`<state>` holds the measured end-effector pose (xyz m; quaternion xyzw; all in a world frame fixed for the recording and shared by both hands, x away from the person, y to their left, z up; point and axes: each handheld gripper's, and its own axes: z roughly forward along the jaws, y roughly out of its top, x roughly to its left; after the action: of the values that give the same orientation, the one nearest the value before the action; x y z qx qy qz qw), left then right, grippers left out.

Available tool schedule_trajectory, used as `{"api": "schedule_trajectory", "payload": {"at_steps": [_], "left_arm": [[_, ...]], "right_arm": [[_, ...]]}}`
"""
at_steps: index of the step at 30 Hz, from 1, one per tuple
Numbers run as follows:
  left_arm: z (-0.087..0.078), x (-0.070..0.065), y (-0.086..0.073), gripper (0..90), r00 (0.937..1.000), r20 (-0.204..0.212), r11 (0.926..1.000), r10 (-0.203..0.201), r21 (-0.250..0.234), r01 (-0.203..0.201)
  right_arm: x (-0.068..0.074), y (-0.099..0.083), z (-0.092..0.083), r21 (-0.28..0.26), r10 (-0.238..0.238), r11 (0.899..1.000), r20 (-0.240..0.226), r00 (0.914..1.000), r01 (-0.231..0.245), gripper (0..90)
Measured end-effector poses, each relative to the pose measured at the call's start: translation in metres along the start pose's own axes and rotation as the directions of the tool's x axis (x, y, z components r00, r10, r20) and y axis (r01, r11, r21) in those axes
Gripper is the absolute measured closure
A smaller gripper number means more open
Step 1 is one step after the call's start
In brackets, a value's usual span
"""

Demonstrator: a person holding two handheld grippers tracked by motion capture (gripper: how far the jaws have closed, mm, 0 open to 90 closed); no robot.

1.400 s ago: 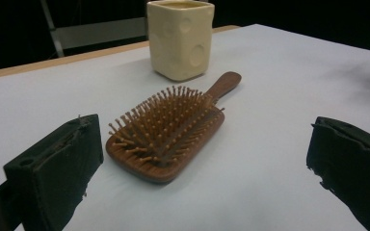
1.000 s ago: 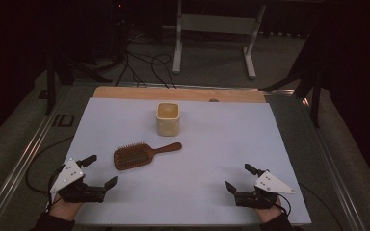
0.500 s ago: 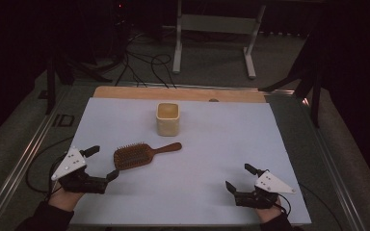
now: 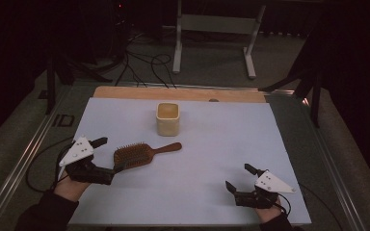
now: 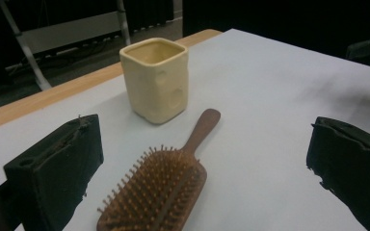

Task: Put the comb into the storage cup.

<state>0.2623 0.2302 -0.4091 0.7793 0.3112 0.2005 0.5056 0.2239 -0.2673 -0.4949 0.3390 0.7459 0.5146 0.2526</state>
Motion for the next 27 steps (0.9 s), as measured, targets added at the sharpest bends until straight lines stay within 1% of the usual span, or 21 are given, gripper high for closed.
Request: {"api": "schedule_trajectory", "payload": {"at_steps": [3,6,8,9,14,17,19,20,24,26,27], "left_arm": [[0.005,0.0,0.005,0.1,0.9999,0.01,0.9999,0.0,0.016,-0.001],[0.01,-0.001,0.01,0.1,0.9997,0.025,0.9998,-0.001,0.018,0.001],[0.01,-0.001,0.01,0.1,0.9997,0.025,0.9998,-0.001,0.018,0.001],[0.015,-0.001,0.017,0.1,0.9993,0.038,0.9999,-0.006,0.016,0.005],[0.024,0.0,0.028,0.1,0.9982,0.058,0.9997,-0.016,0.021,0.015],[0.031,0.0,0.034,0.1,0.9966,0.078,0.9988,-0.025,0.043,0.022],[0.034,0.0,0.035,0.1,0.9965,0.081,0.9986,-0.022,0.05,0.018],[0.039,-0.001,0.037,0.1,0.9967,0.078,0.9977,-0.025,0.065,0.02],[0.051,-0.001,0.041,0.2,0.9953,0.085,0.9966,-0.045,0.073,0.039],[0.058,-0.002,0.042,0.2,0.9953,0.088,0.9961,-0.042,0.082,0.034],[0.06,-0.002,0.042,0.2,0.9961,0.08,0.9957,-0.038,0.088,0.031]], "right_arm": [[0.0,0.0,0.0,0.002,0.002,1.0,-0.002,1.0,-0.002,8.5],[0.0,0.0,0.0,0.003,0.001,1.0,-0.001,1.0,-0.001,8.5],[0.0,0.0,0.0,0.003,0.001,1.0,-0.001,1.0,-0.001,8.5],[0.0,0.0,0.001,0.003,0.001,1.0,-0.003,1.0,-0.001,8.5],[0.0,0.0,0.0,-0.001,0.007,1.0,-0.004,1.0,-0.007,8.5],[0.0,0.0,0.001,0.002,0.005,1.0,-0.004,1.0,-0.005,8.5],[0.0,0.0,0.001,0.003,0.009,1.0,-0.007,0.9999,-0.009,8.5],[0.0,0.0,0.001,0.003,0.009,1.0,-0.008,0.9999,-0.009,8.5],[-0.001,-0.001,0.001,0.0,0.006,1.0,-0.007,1.0,-0.006,8.5],[-0.001,-0.001,0.001,0.0,0.006,1.0,-0.009,0.9999,-0.006,8.6],[-0.001,-0.001,0.001,0.0,0.006,1.0,-0.009,0.9999,-0.006,8.6]]}}
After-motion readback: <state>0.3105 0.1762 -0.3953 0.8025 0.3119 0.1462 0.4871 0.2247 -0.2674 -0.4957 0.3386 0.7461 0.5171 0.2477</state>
